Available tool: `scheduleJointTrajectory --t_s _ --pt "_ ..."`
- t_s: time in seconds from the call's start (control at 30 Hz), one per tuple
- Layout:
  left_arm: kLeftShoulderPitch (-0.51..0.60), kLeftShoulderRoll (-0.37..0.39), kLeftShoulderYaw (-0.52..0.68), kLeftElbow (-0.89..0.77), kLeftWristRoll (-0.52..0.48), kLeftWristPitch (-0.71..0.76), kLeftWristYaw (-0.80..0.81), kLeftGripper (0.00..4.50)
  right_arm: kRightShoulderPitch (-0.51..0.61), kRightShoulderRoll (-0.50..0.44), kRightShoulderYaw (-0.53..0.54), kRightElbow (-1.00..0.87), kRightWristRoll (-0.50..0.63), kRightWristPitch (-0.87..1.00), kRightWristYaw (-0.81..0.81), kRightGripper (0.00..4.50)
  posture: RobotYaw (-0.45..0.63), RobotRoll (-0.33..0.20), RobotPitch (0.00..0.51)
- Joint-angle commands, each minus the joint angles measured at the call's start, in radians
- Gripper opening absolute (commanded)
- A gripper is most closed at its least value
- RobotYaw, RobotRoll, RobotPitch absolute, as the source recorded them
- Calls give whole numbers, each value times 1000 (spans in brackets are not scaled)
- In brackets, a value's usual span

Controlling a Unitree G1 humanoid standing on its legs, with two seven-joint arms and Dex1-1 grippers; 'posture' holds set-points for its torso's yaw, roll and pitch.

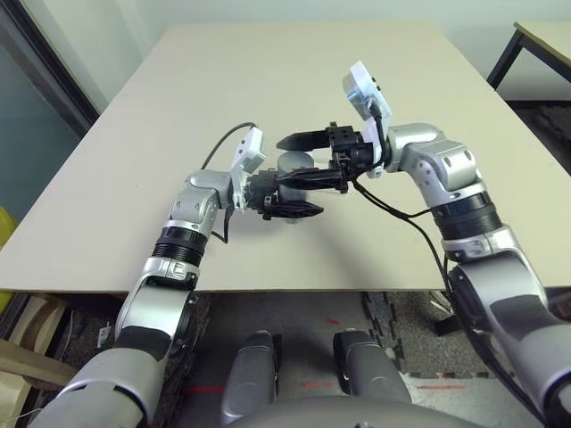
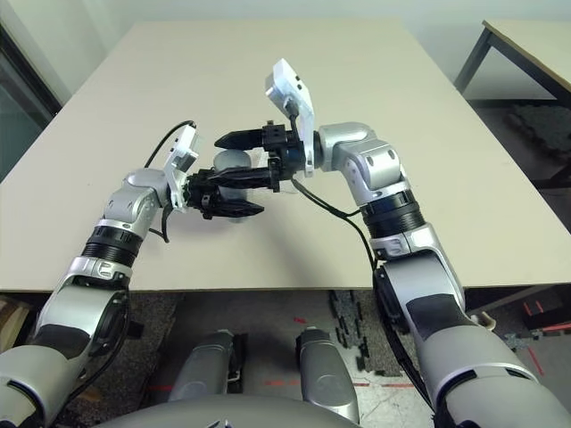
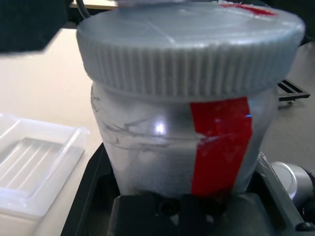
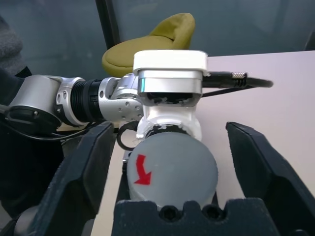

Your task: Pour the medicine from the bottle into the box.

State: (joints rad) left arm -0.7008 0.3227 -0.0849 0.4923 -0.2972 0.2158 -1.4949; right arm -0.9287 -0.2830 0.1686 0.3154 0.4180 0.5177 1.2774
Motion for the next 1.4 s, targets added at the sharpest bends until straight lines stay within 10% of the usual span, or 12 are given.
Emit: scheduleJointTrajectory --t_s 0.03,1.0,1.4 --pt "25 8 -14 -37 -19 15 4 2748 -17 1 -19 19 2 -10 -14 4500 -109 0 54" --pt "18 56 15 -28 -34 6 43 2748 105 -178 -81 -113 33 61 -32 4500 -117 0 47" --pt "-19 31 14 11 -33 -16 65 2748 92 -118 -35 -221 57 98 -69 4500 -122 0 44"
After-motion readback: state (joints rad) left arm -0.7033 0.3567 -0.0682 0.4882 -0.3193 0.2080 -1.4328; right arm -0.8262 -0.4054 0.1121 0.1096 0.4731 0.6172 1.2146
